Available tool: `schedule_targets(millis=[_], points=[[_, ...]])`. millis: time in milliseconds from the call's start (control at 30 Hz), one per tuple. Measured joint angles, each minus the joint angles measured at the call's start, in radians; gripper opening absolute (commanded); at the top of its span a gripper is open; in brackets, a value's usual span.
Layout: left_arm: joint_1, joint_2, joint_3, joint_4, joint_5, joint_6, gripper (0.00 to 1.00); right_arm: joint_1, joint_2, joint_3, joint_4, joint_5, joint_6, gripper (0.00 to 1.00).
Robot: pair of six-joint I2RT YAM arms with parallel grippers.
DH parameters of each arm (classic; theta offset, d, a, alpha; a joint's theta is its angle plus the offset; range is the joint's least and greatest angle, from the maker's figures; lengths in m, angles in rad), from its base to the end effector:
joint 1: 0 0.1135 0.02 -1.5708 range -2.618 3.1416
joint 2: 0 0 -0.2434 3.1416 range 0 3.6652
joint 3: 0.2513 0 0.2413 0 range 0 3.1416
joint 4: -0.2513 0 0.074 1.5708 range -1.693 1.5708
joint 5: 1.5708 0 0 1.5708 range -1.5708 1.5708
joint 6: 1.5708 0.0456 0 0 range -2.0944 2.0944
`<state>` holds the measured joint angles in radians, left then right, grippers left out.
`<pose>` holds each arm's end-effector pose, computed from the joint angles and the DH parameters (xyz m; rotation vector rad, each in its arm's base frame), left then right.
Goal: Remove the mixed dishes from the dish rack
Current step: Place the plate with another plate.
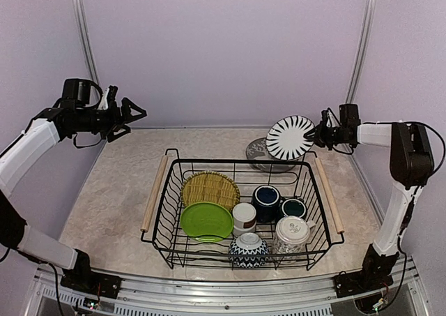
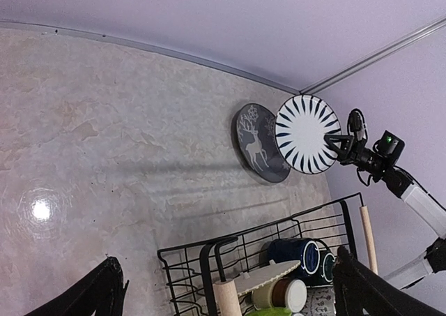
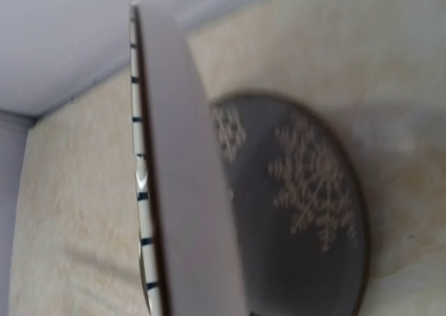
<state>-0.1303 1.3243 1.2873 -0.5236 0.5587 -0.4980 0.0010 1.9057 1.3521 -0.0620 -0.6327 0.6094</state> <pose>0.2862 -0.0619 0.3410 -0.0581 2.1867 -0.9586 0.4208 0.0274 0.2076 0.3039 2.2143 1.0307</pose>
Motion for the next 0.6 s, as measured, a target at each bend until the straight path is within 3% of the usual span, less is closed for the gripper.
schedule_targets(millis=[600], points=[[0.000,0.016,0.000,0.000,0.000,0.000,0.99,0.035,0.223,0.087,0.109,-0.142,0.073,0.00]])
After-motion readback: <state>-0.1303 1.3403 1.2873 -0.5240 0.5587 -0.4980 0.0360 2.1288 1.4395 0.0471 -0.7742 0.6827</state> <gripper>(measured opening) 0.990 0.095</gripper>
